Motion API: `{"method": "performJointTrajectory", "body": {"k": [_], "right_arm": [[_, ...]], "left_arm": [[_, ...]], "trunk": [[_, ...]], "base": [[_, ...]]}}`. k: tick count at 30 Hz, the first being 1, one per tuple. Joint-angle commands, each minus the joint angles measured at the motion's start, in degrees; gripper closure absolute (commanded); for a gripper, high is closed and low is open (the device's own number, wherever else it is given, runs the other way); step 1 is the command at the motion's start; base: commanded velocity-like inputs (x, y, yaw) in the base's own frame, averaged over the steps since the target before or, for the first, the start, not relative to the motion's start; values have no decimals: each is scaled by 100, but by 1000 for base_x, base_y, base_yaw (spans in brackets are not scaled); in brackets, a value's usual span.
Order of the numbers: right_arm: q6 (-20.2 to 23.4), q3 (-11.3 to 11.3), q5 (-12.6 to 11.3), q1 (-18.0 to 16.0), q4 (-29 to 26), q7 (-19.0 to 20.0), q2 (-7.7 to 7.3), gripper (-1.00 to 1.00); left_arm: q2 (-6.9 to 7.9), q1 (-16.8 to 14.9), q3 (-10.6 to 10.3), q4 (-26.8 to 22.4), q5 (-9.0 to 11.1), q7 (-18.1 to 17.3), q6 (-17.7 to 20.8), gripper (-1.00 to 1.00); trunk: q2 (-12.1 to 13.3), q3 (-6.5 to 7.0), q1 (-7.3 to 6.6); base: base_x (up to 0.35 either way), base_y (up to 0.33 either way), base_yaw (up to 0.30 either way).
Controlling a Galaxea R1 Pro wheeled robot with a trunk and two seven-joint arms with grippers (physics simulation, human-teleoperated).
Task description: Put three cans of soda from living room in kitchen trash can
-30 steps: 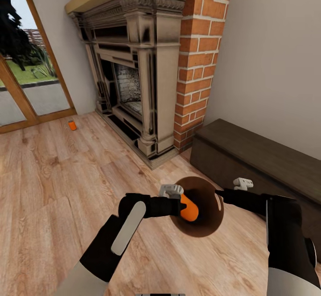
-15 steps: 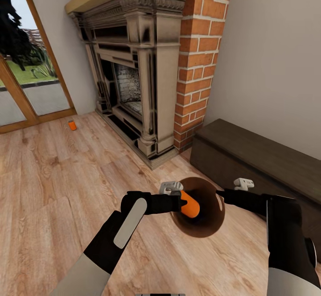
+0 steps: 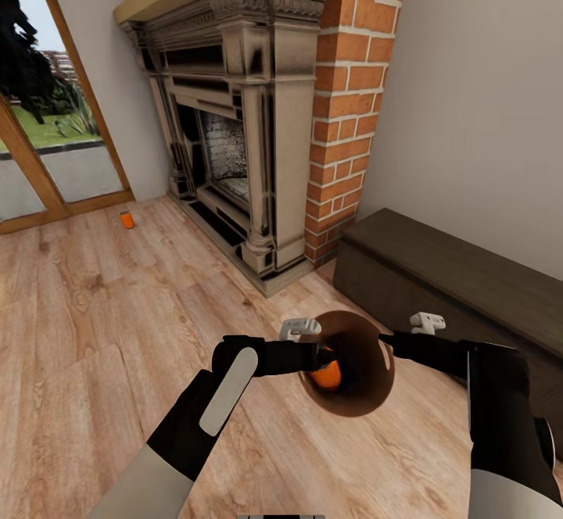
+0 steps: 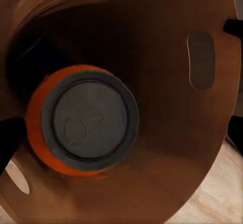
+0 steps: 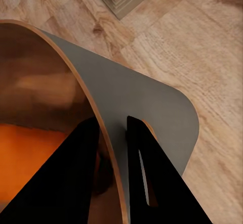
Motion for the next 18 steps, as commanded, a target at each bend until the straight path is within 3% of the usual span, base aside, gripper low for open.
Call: {"method": "performJointTrajectory", "body": {"k": [1,10,13,14,16,17,18], "right_arm": [[170,8,-278,-1,-3,10,1,100],[170,1,-278,-1,-5,10,-4,100],[170,0,-278,-1,-4,10,-5,100],[170,0,-278,-1,-5,10,-5,100],[170,0,-278,-1,-4,10,-5,100],[170,0,-278,-1,-4,10,-2,100],[170,0,-278,-1,-3,7,-1,100]], "left_arm": [[0,0,5,4,-322,32,18,-100],[0,7,3,-13,-285,1,26,-100],[0,8,9,-17,-278,-269,30,-100],[0,9,25,-33,-272,-582,36,-100],[279,9,73,-34,-280,-1742,31,-100],[505,9,104,-27,-283,-2358,13,-100],[940,9,239,-15,-285,-3351,-13,-100]], "trunk": [[0,1,-1],[0,1,-1],[0,1,-1],[0,1,-1],[0,1,-1],[0,1,-1],[0,1,-1]], "base": [[0,0,0],[0,0,0],[0,0,0],[0,0,0],[0,0,0],[0,0,0],[0,0,0]]}}
